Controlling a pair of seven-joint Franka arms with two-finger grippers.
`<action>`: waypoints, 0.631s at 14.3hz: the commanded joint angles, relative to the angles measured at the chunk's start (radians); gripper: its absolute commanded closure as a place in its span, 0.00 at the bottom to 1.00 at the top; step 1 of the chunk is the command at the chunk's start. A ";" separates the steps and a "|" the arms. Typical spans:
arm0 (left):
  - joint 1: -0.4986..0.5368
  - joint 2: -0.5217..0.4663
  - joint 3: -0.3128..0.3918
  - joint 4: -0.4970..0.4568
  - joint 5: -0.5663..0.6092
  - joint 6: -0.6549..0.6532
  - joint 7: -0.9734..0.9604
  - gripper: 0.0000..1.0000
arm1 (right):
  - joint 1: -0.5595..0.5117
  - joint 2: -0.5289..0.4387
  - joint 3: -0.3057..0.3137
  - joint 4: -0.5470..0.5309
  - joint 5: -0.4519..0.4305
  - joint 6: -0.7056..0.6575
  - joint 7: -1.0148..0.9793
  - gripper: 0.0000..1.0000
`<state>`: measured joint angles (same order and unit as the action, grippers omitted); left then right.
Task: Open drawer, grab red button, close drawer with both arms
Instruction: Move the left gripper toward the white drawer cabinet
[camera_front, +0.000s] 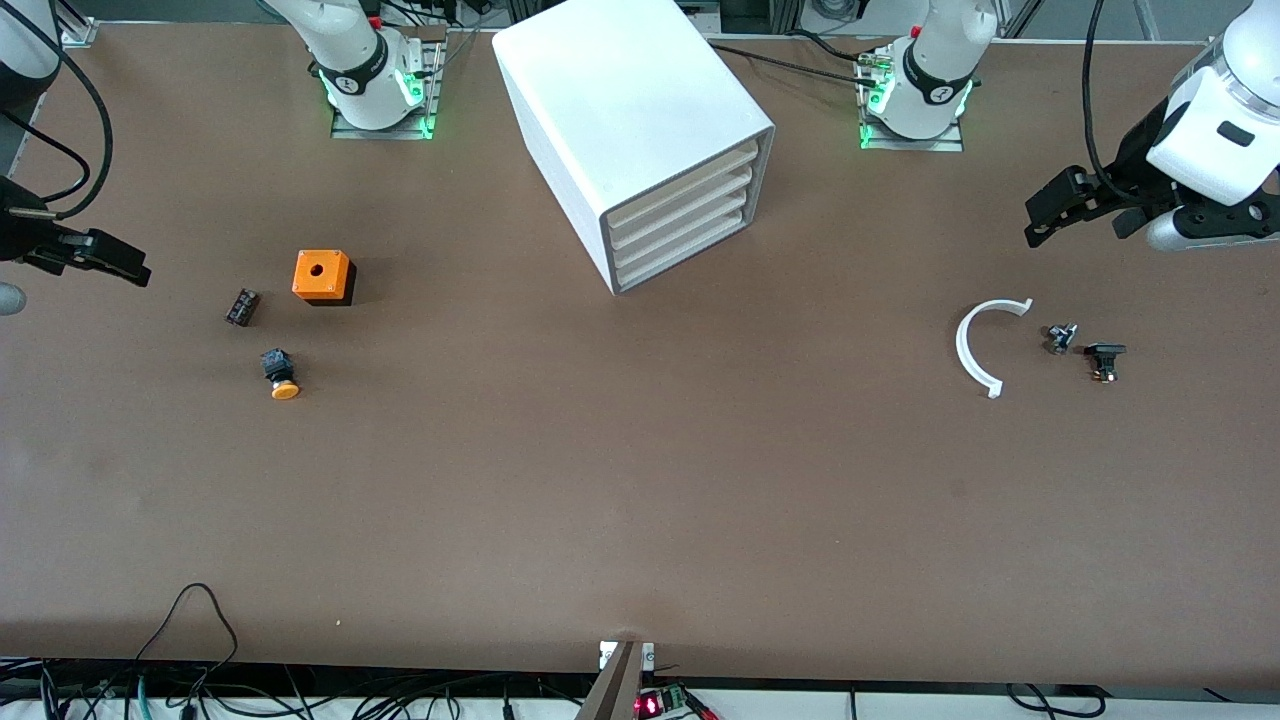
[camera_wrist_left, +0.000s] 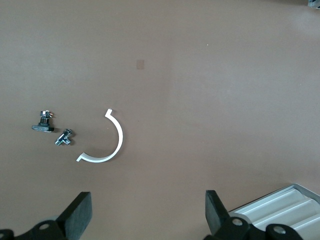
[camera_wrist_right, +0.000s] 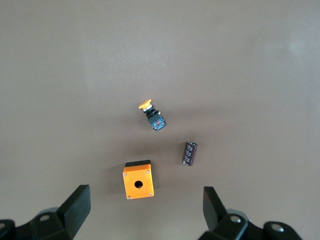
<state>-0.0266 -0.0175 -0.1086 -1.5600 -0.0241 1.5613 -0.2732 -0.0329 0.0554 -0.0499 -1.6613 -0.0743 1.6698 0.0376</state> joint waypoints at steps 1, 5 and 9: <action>0.004 0.010 -0.011 0.021 -0.005 -0.010 0.015 0.00 | -0.018 -0.025 0.013 -0.026 0.014 0.008 -0.027 0.00; 0.005 0.011 -0.008 0.026 -0.007 -0.009 0.017 0.00 | -0.018 -0.026 0.015 -0.023 0.014 0.007 -0.047 0.00; 0.004 0.011 -0.013 0.029 -0.002 -0.009 0.015 0.00 | -0.018 -0.025 0.015 -0.023 0.014 0.007 -0.042 0.00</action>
<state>-0.0269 -0.0174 -0.1147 -1.5592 -0.0241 1.5613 -0.2732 -0.0331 0.0554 -0.0497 -1.6617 -0.0743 1.6698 0.0067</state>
